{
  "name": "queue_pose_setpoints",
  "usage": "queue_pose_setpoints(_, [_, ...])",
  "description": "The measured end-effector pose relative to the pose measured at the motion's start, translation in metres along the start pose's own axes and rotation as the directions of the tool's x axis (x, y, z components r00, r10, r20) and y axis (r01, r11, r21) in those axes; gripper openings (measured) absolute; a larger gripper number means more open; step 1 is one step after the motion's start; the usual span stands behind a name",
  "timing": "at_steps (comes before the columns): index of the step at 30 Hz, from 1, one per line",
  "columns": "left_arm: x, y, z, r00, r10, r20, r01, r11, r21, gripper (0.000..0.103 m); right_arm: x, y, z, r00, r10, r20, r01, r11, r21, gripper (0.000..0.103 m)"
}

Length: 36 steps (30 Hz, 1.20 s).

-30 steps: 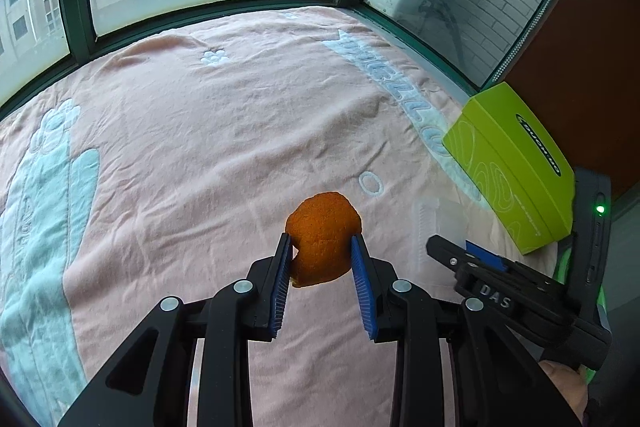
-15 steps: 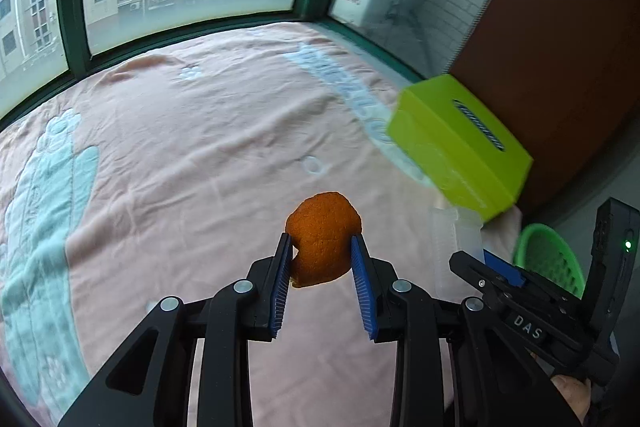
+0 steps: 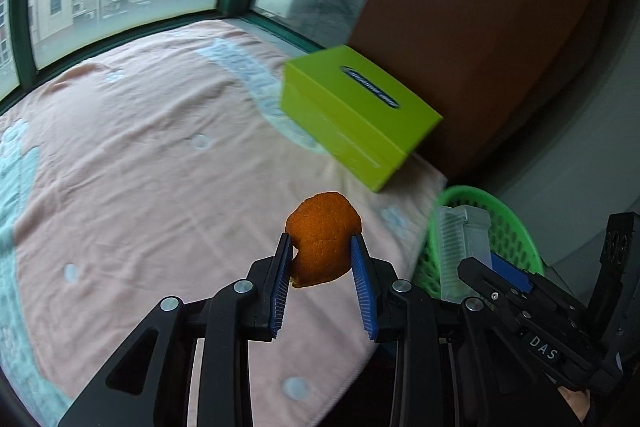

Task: Collect trash
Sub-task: 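Carry sponge and container over the basket and release both tools into it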

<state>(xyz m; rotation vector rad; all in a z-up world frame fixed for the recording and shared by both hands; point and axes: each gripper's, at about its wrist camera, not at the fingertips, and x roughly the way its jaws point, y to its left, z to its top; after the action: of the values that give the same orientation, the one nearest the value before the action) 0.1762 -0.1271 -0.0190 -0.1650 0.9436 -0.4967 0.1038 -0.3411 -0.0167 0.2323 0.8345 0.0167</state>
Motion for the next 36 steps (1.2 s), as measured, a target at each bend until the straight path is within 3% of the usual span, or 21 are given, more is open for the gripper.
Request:
queue_pose_setpoints(18, [0.024,-0.112,-0.006,0.992,-0.11,-0.056,0.117,0.98,0.161,0.029,-0.05,-0.095,-0.023,0.985,-0.169,0.037,0.164,0.98,0.115,0.049])
queue_pose_setpoints(36, [0.054,-0.177,-0.009,0.982,-0.154,-0.112,0.178,0.951,0.251,0.029,-0.063,-0.144,-0.037,0.969,-0.248,0.018,0.24,0.951,0.198,0.051])
